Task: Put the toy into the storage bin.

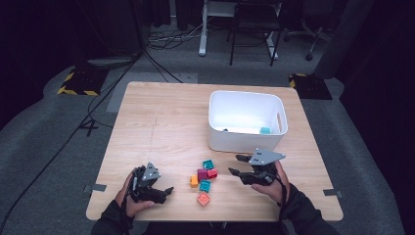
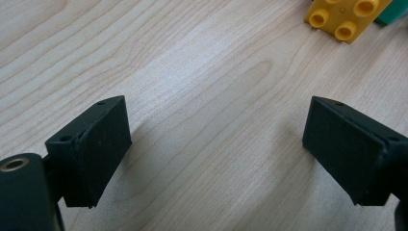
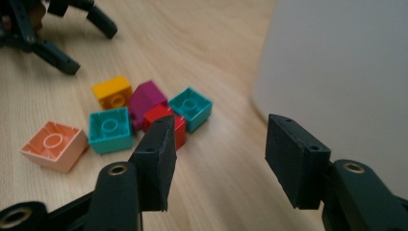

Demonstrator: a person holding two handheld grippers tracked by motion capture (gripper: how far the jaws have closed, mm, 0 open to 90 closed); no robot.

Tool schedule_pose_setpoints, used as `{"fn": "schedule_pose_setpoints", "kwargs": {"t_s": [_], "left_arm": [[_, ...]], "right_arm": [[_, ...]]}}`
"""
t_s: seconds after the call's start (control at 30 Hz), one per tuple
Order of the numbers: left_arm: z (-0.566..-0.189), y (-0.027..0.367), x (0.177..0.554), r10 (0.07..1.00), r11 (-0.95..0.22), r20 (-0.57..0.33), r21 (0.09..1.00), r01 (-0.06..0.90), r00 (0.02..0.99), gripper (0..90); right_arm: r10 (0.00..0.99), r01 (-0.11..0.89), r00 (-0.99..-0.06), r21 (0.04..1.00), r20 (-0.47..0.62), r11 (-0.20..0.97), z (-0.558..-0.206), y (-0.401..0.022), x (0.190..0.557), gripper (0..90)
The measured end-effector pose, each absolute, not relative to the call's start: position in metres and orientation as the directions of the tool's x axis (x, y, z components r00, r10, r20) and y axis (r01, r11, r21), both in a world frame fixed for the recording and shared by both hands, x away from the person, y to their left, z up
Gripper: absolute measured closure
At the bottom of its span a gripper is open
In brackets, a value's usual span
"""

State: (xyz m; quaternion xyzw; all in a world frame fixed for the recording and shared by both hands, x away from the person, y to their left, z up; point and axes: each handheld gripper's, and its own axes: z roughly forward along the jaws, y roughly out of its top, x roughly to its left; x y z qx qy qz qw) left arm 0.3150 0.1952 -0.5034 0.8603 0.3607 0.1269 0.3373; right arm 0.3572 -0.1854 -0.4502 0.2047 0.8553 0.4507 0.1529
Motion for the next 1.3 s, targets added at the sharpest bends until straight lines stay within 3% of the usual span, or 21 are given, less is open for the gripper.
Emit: {"fn": "schedule_pose_setpoints", "kwargs": {"t_s": [0.23,0.8,0.97,1.1,1.23,1.27,1.3], "left_arm": [[-0.503,0.195,0.315,0.706,-0.512,-0.025,0.672,0.535,0.708,9.9],[-0.503,0.195,0.315,0.707,-0.514,-0.020,0.672,0.533,0.707,9.9],[-0.503,0.195,0.315,0.707,-0.514,-0.020,0.672,0.533,0.707,9.9],[-0.503,0.195,0.314,0.707,-0.513,-0.020,0.673,0.533,0.707,9.9],[-0.503,0.195,0.314,0.707,-0.513,-0.020,0.672,0.533,0.707,9.9],[-0.503,0.195,0.315,0.707,-0.513,-0.020,0.672,0.533,0.707,9.9],[-0.503,0.195,0.315,0.707,-0.514,-0.020,0.672,0.533,0.707,9.9]], "right_arm": [[0.442,0.241,-0.896,0.787,-0.045,0.568,-0.481,-0.161,0.365,43.1],[0.408,0.284,-0.913,0.760,0.027,0.585,-0.499,-0.128,0.376,39.9],[0.412,0.272,-0.911,0.743,-0.006,0.612,-0.501,-0.122,0.374,44.5],[0.432,0.284,-0.902,0.751,-0.003,0.597,-0.501,-0.123,0.373,54.7],[0.438,0.282,-0.899,0.749,-0.013,0.599,-0.500,-0.126,0.372,56.0],[0.438,0.277,-0.899,0.750,-0.018,0.600,-0.500,-0.127,0.371,58.0],[0.437,0.274,-0.899,0.748,-0.024,0.604,-0.500,-0.129,0.370,65.7]]}}
